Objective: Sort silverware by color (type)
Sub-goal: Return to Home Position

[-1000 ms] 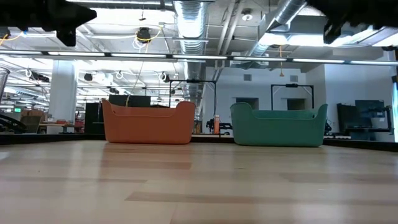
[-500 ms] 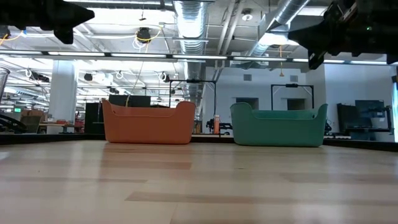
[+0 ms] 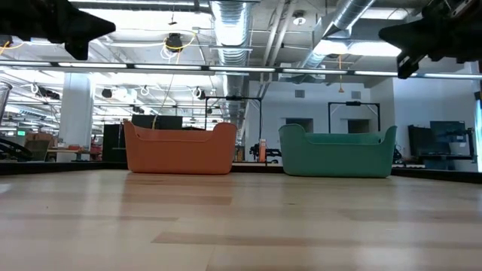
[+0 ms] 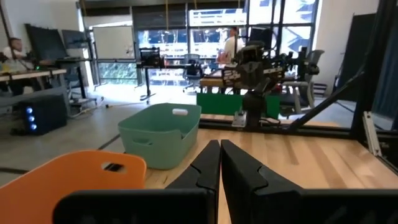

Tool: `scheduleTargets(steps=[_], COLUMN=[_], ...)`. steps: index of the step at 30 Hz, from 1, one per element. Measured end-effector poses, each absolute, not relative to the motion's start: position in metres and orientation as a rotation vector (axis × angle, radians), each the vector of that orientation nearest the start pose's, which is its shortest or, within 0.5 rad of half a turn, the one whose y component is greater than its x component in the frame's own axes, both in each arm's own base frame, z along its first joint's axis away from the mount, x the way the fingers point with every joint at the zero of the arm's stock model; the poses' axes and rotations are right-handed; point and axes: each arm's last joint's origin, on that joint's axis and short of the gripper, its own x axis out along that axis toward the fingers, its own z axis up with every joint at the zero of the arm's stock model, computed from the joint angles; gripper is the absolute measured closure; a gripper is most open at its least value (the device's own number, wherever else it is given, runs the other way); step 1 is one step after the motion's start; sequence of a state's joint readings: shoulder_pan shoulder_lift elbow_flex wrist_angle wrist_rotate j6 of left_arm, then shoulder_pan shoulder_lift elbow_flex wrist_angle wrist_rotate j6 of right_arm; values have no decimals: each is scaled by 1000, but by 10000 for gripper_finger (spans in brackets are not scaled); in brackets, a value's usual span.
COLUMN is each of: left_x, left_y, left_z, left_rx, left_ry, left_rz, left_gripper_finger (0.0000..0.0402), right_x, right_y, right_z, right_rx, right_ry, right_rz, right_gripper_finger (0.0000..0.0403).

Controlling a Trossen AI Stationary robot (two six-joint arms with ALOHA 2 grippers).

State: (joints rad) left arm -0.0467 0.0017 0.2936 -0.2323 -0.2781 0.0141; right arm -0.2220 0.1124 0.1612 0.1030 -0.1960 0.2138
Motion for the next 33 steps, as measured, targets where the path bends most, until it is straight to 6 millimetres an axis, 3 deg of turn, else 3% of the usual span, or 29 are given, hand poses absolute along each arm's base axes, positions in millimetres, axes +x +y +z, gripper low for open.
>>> scheduleTargets(steps=[8,16,22,27,33], left_x=[76,86,88,96,97], left_y=[5,4,4,2,0], left_z=[225,204,200,178,175], left_rx=[-5,-59,-47,-119,-121], left_ry=[-70,-75,-74,-126,-95], left_rz=[247,219,222,158,131], left_gripper_finger=[400,400,400,400,400], right_x=[85,96,96,96,96], right_y=[-8,-5,-5,-5,-4], right_z=[214,179,179,180,181], right_rx=[143,203,197,197,204], right_ry=[-148,-144,-140,-152,-158], right_rz=[-59,-36,-38,-35,-13], right_gripper_finger=[397,397,397,387,384])
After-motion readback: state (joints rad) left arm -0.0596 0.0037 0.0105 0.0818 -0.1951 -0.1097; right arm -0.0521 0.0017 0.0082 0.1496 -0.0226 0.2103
